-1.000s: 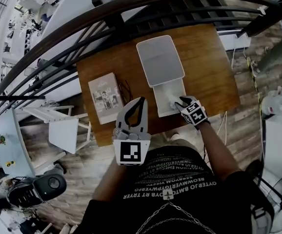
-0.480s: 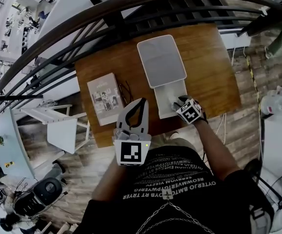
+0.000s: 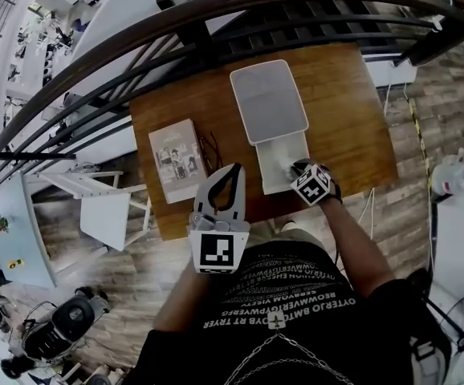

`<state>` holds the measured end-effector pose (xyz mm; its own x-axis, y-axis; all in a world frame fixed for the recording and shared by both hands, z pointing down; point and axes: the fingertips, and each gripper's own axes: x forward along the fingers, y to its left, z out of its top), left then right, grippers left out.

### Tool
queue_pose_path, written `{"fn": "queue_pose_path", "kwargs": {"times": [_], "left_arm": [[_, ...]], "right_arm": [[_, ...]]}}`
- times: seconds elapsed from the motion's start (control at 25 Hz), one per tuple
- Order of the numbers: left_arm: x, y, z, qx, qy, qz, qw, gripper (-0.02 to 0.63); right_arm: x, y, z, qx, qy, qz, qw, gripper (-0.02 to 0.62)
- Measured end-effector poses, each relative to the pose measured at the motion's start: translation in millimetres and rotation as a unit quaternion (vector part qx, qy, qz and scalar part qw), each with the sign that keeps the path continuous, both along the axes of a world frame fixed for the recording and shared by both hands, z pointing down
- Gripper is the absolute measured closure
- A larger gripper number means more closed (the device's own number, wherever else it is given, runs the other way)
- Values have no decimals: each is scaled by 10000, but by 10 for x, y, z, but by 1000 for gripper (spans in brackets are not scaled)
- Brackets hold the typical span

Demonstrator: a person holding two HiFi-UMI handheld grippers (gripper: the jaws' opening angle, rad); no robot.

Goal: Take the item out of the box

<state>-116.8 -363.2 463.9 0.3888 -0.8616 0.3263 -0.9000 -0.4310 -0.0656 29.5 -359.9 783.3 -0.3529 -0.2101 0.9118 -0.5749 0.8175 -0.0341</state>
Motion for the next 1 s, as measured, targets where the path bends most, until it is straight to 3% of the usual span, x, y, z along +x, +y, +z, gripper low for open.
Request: {"fn": "queue_pose_path", "kwargs": {"times": [0.24,0.56,1.0], "left_arm": [[10,156,40,-3,16,-110,9999,600],[124,382,-90,155,40,-222,9996,600],[222,740,-367,455,101,-503,9976,600]], "right_arm": [[-9,-84,-322,607,-563,228,9963,568],[73,-37,-880,943,-1137,437,9881,568],[101,256,-1922,1576,-1805,257,9705,568]]}}
